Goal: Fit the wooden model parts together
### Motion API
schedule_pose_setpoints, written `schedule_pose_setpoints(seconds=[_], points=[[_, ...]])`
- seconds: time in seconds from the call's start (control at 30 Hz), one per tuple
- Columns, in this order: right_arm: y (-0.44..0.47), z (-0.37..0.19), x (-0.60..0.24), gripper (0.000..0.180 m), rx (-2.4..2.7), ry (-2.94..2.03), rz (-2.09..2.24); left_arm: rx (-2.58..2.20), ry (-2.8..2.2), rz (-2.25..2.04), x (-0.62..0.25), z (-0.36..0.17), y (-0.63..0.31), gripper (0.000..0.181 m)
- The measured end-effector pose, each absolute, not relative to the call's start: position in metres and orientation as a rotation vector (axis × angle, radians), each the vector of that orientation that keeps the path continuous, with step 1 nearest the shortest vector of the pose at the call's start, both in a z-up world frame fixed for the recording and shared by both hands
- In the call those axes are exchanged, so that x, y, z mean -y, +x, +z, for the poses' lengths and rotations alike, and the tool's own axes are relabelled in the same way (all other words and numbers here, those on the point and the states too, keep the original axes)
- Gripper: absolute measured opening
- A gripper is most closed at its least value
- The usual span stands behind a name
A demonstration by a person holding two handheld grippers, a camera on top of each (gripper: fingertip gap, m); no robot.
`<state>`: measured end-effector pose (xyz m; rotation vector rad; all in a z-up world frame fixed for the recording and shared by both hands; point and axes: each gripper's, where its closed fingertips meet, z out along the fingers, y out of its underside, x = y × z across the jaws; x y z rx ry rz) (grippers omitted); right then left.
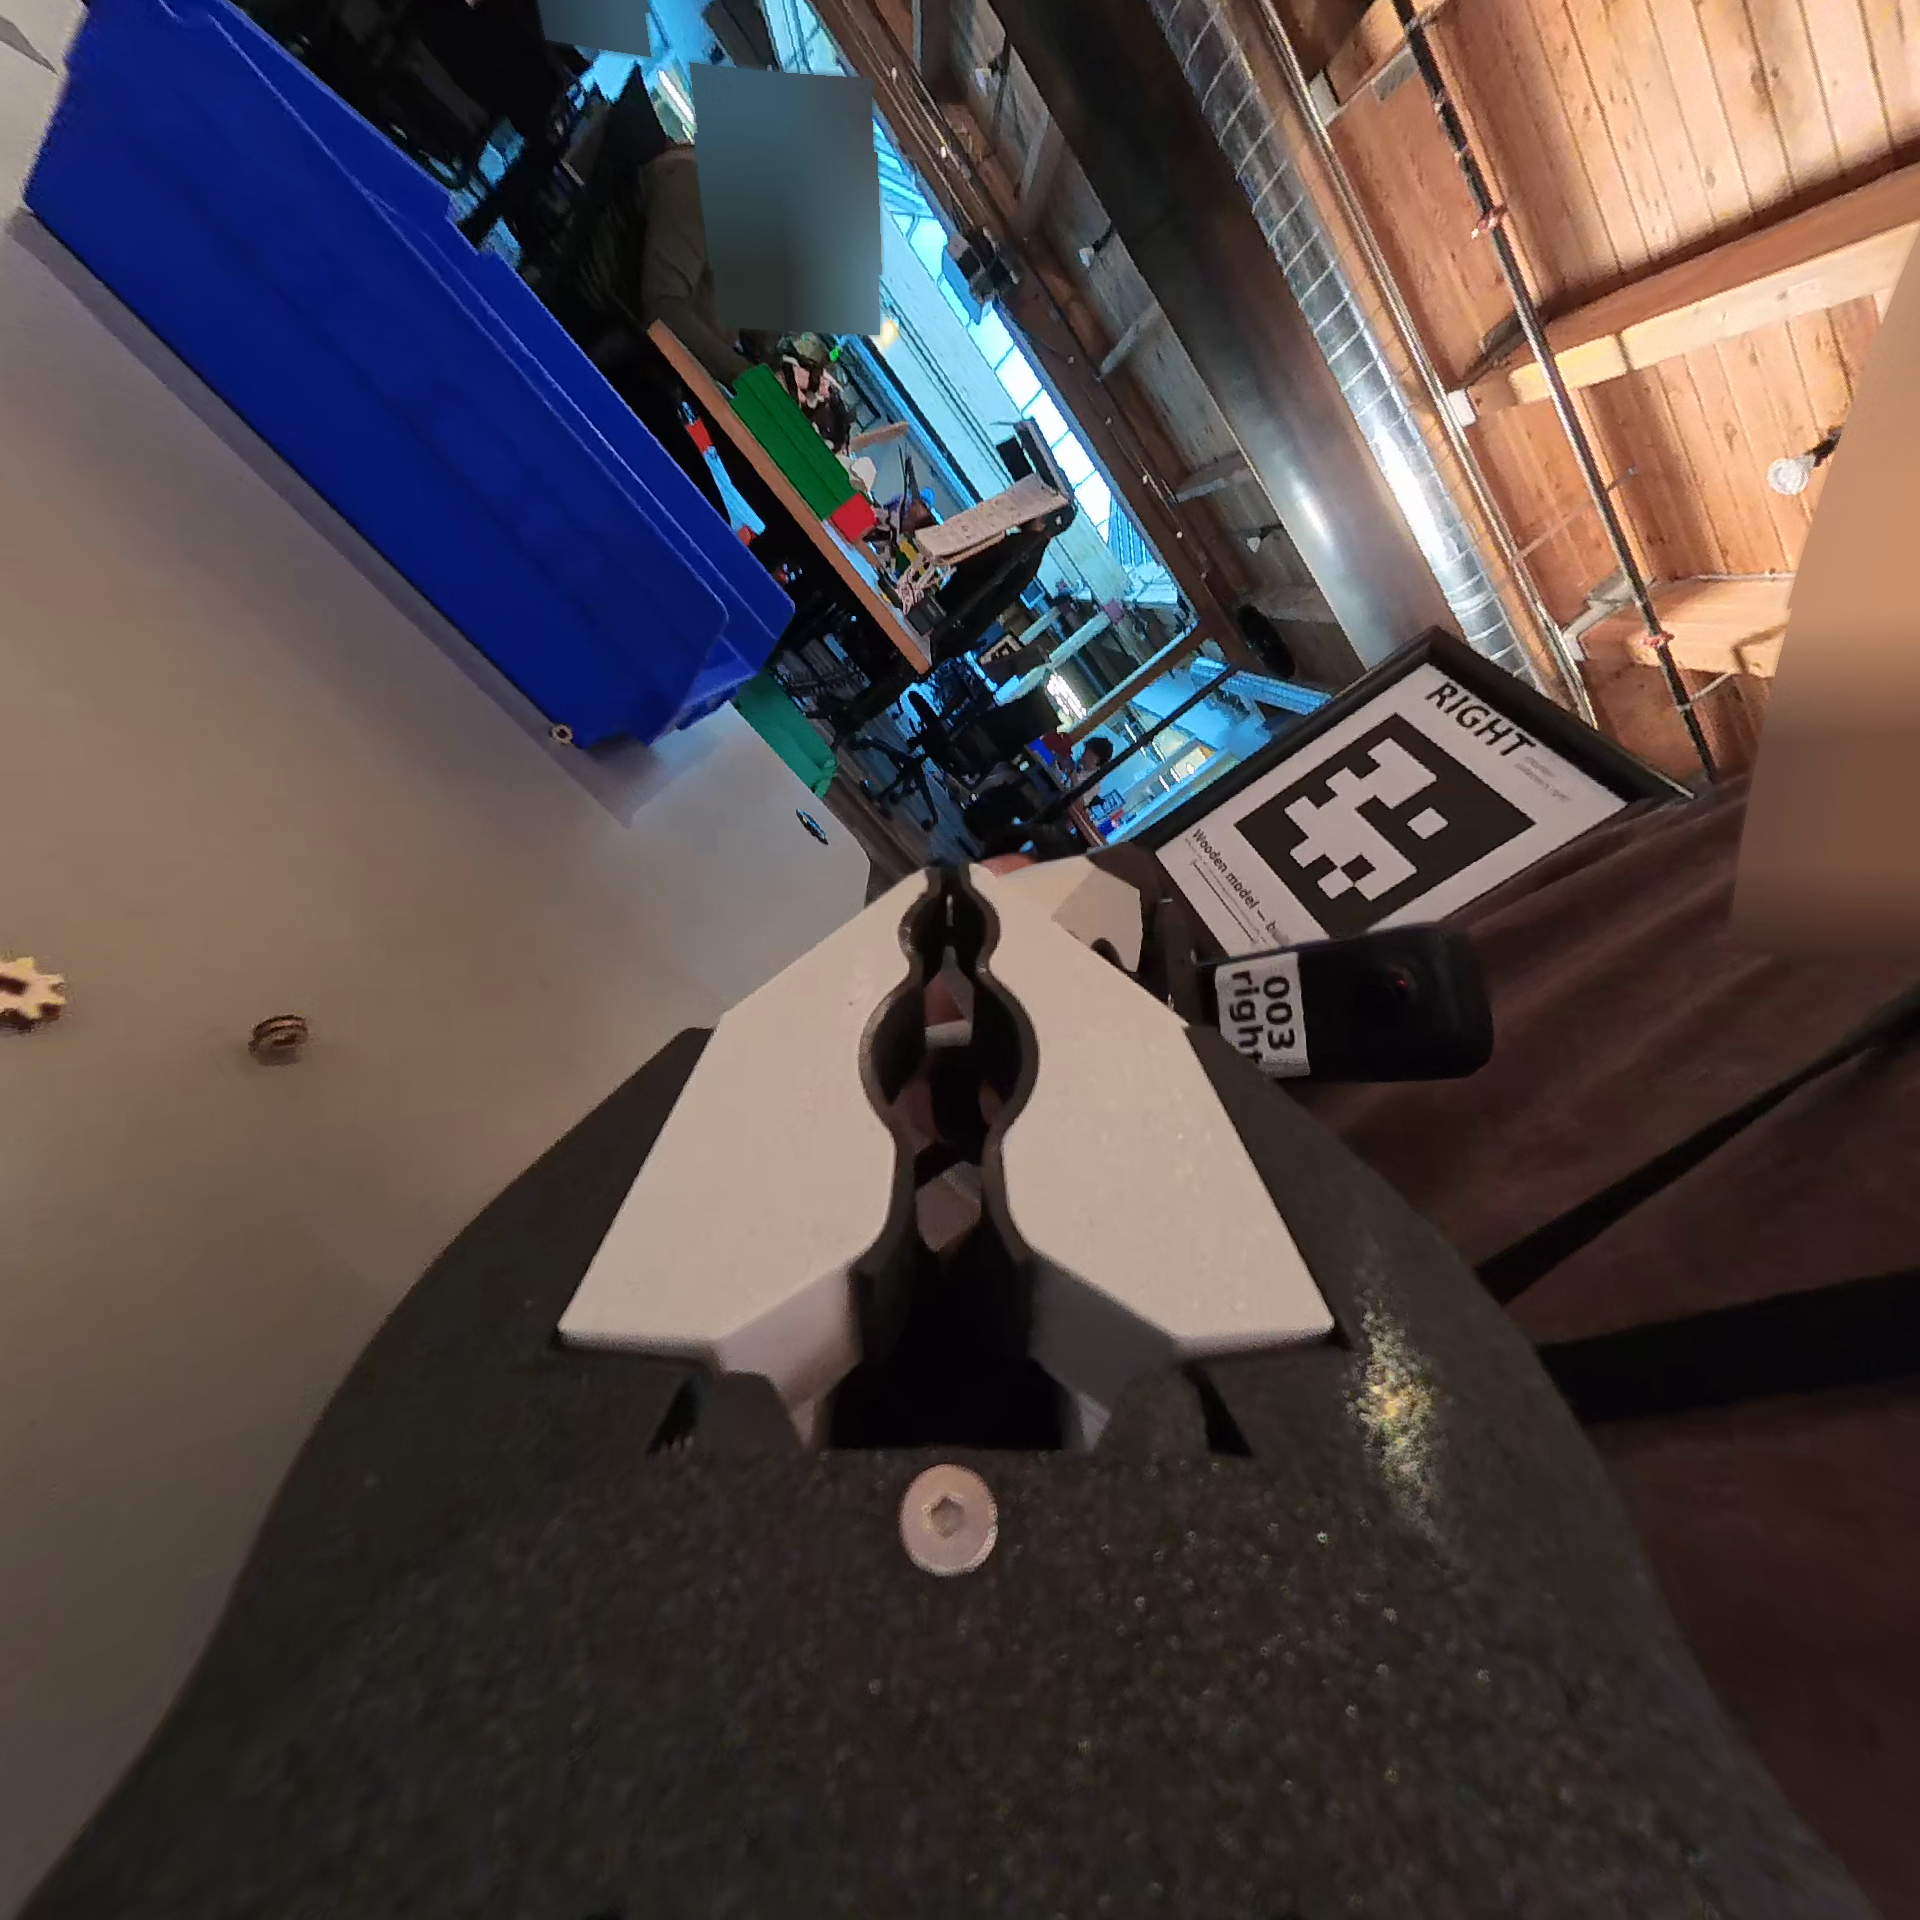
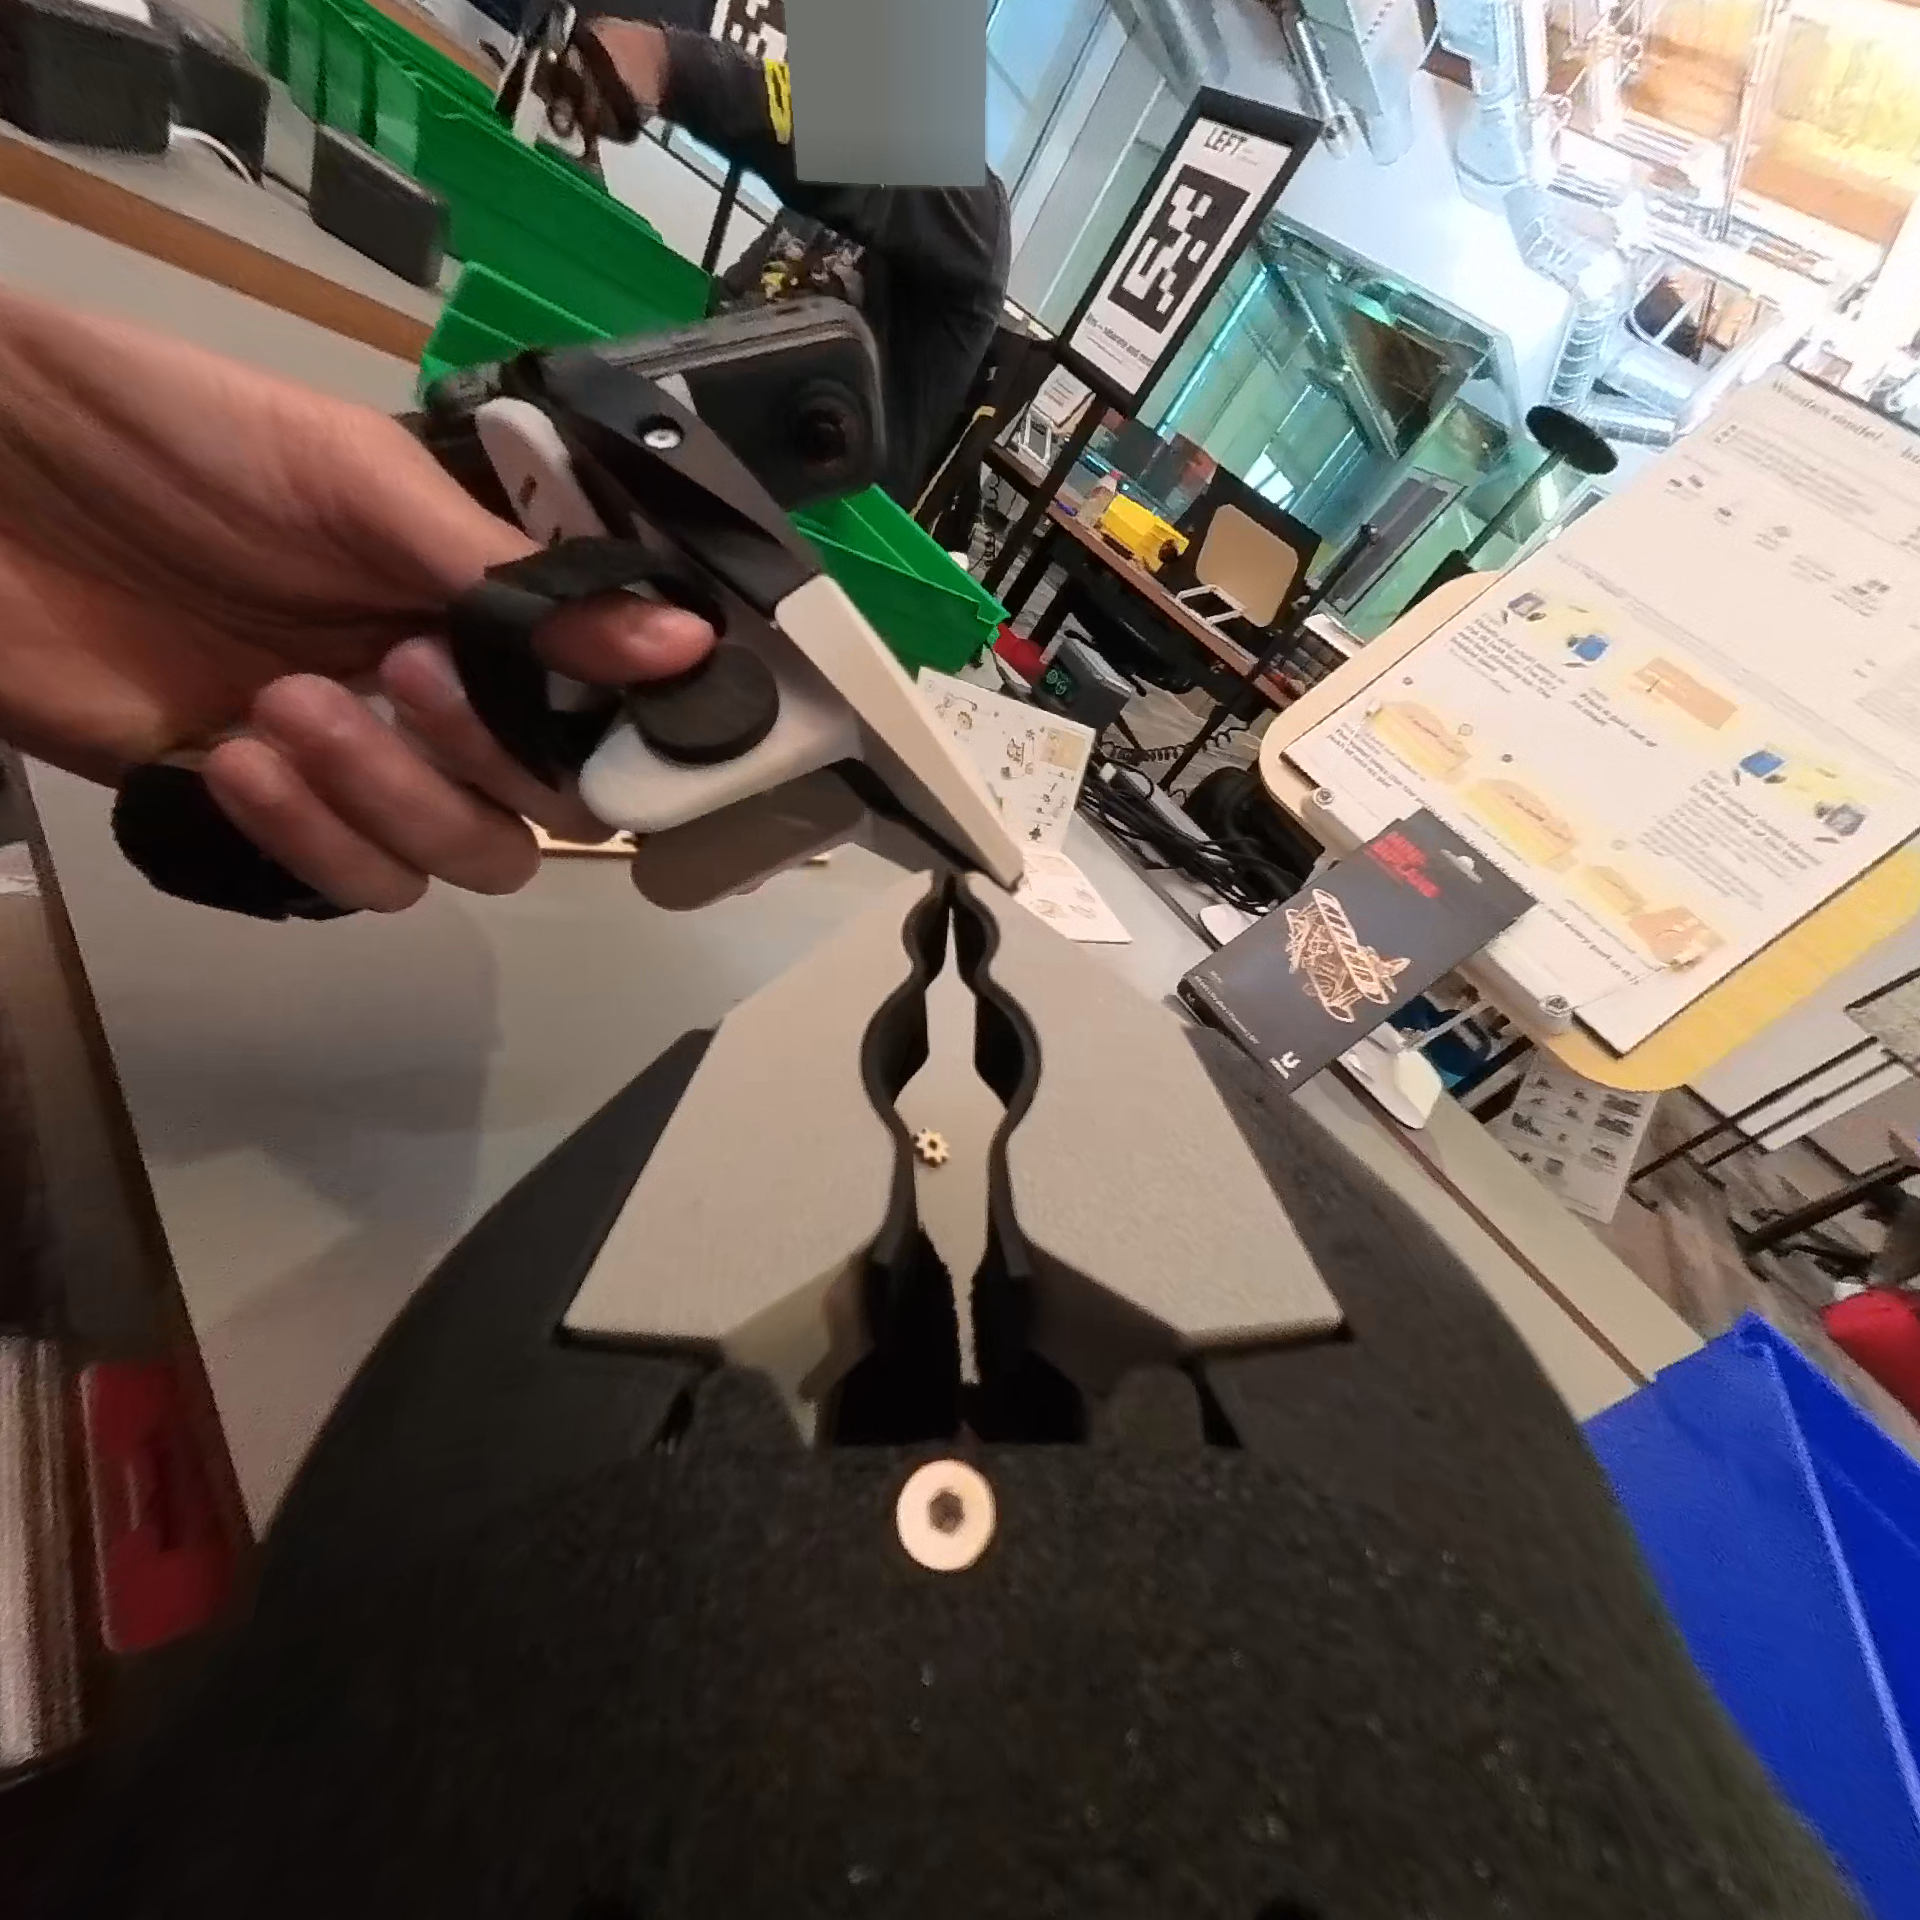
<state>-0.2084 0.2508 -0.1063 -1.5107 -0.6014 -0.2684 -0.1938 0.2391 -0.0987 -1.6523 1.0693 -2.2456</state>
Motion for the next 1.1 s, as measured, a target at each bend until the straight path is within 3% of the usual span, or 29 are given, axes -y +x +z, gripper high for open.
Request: schedule_pose_setpoints(seconds=[0.2,0.4,0.63,1.1], points=[[-0.185,-0.132,-0.258,0.000,0.537,-1.678,-0.189,-0.982,-1.715,-2.148,-0.266,-0.108,-0.195,0.000],[-0.134,-0.190,-0.246,0.002,0.370,-2.043,0.015,-1.111,-1.816,-1.653,-0.322,-0.139,-0.219,0.000],[-0.202,-0.225,-0.256,0.025,0.431,-2.237,0.355,-1.289,-1.833,-1.335,-0.341,-0.156,-0.245,0.004],[-0.243,-0.245,-0.286,0.015,0.425,-2.312,0.303,-1.339,-1.729,-1.247,-0.334,-0.150,-0.263,0.012]])
